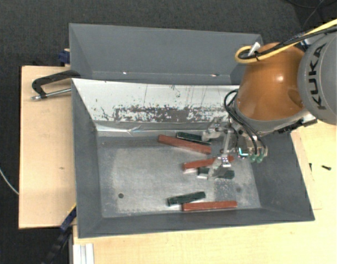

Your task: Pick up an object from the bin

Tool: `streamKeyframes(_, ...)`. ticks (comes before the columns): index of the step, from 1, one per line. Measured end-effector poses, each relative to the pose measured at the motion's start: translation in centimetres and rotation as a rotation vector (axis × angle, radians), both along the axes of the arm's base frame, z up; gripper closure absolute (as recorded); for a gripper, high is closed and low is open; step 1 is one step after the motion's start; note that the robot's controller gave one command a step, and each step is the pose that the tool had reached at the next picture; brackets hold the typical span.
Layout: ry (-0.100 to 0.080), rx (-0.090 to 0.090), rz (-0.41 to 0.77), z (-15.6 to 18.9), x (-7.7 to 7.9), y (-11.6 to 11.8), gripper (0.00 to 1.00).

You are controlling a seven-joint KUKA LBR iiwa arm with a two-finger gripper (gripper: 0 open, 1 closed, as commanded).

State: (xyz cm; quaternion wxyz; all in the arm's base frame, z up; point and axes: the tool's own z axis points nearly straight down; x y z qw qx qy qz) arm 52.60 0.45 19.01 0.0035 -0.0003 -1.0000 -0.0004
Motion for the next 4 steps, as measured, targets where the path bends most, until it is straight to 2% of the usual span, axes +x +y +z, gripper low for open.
streamKeyframes(1,-0.006,0.000,0.000,0.3,0.1,0.0,0.00)
streamKeyframes(2,-0.015,0.000,0.026,-4.8,1.8,-0.3,0.00)
streamKeyframes(3,-0.008,0.001,0.042,-11.4,1.8,-1.3,1.00)
streamKeyframes(4,-0.008,0.001,0.042,-11.4,1.8,-1.3,1.00)
